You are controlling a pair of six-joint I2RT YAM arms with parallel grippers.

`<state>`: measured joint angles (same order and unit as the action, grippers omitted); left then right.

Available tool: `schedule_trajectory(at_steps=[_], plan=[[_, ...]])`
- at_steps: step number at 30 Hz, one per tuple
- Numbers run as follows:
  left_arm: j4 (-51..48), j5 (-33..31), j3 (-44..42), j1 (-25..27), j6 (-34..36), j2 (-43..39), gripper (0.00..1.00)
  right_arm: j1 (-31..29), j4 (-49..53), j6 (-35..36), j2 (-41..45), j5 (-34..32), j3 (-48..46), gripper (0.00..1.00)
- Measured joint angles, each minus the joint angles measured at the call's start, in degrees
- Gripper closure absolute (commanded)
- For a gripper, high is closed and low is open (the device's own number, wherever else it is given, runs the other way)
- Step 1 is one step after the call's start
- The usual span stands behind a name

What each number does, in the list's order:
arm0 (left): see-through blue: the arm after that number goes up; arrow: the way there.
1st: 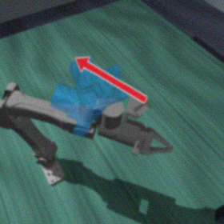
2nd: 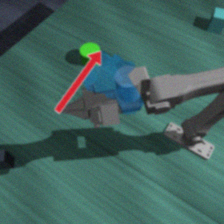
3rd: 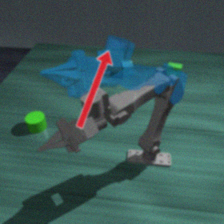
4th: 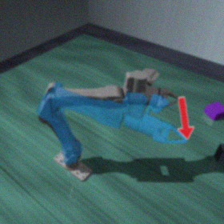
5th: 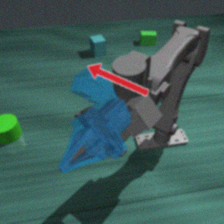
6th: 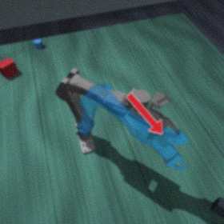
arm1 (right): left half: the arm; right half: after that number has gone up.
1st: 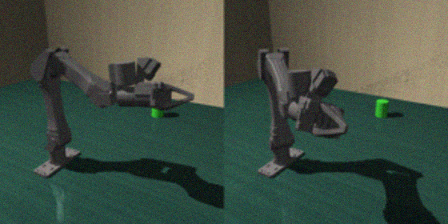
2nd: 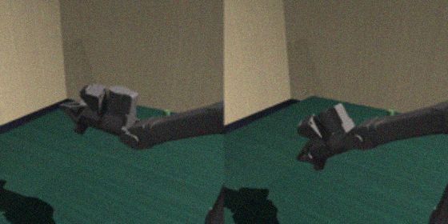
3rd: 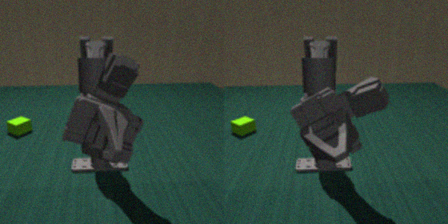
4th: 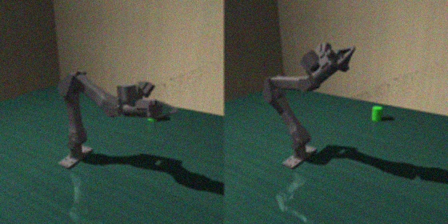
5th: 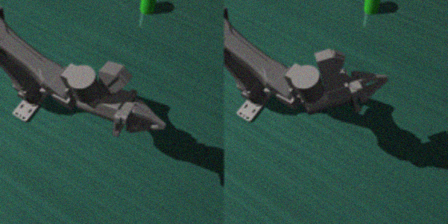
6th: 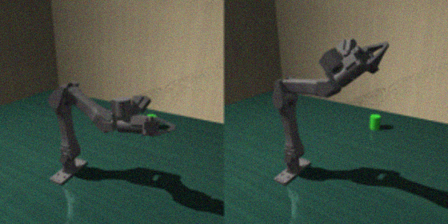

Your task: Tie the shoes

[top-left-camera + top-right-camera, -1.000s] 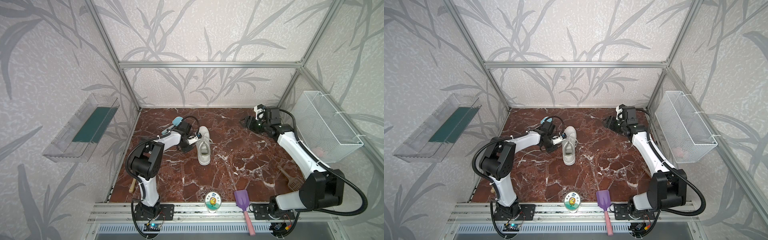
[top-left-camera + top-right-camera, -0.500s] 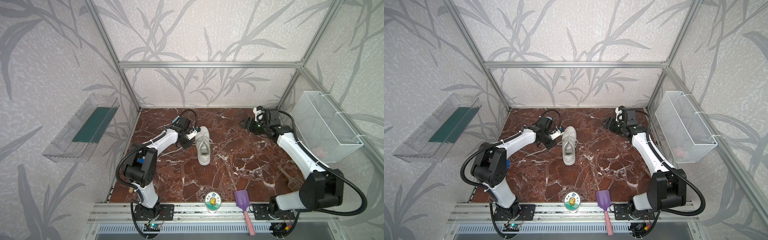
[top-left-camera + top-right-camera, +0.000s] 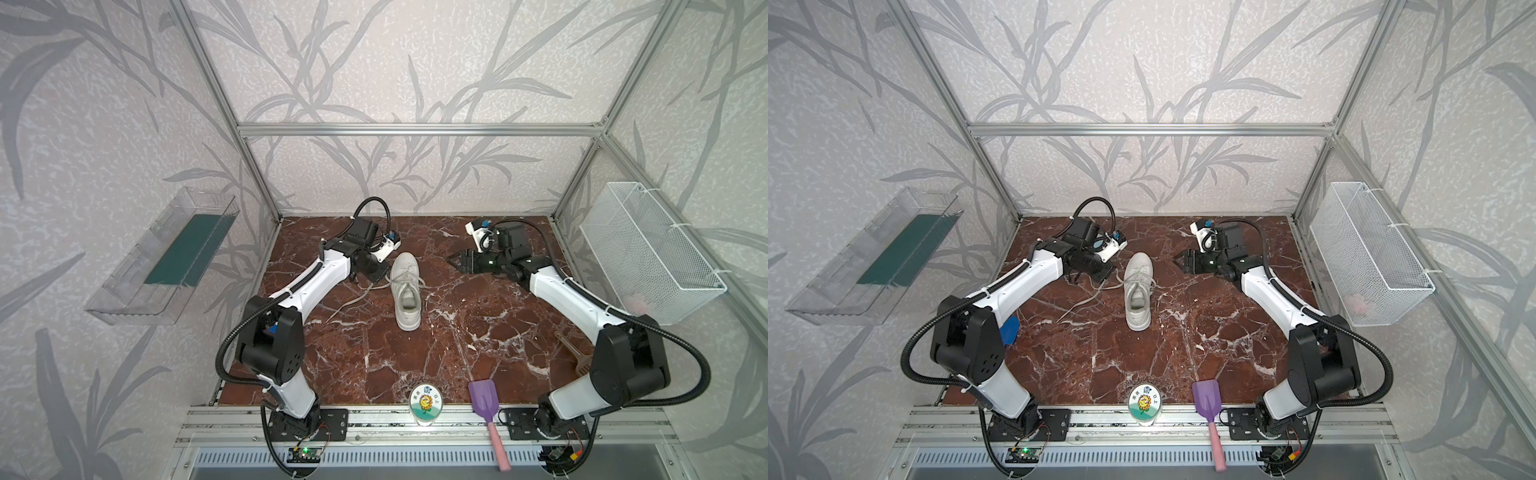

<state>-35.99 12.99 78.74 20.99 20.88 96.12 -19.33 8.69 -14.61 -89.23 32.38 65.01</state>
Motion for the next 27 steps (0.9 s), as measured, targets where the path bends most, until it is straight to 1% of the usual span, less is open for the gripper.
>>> schedule_trajectory(at_steps=[4, 7, 10, 15, 19, 27], plan=[[1.1, -0.5, -1.2, 0.0, -1.6, -3.4, 1.0, -4.0, -4.0, 3.5, -5.4, 3.4, 2.0, 0.47], [1.7, -0.8, -2.5, 0.0, -2.5, -5.7, 1.0, -6.2, -7.2, 4.3, -10.1, 5.6, 4.2, 0.48], [1.8, -0.9, -2.5, 0.0, -3.0, -6.6, 1.0, -7.8, -10.6, 4.7, -13.7, 7.1, 5.8, 0.49], [1.7, -0.8, -2.8, 0.0, -3.6, -6.7, 1.0, -9.9, -14.8, 4.9, -18.7, 9.5, 9.7, 0.52], [1.7, -0.8, -2.9, 0.0, -4.1, -6.8, 1.0, -11.3, -16.7, 4.8, -21.9, 11.5, 13.4, 0.55], [1.6, -0.7, -2.9, -0.5, -4.4, -8.2, 1.0, -13.8, -17.0, 6.2, -26.6, 13.2, 18.5, 0.55]])
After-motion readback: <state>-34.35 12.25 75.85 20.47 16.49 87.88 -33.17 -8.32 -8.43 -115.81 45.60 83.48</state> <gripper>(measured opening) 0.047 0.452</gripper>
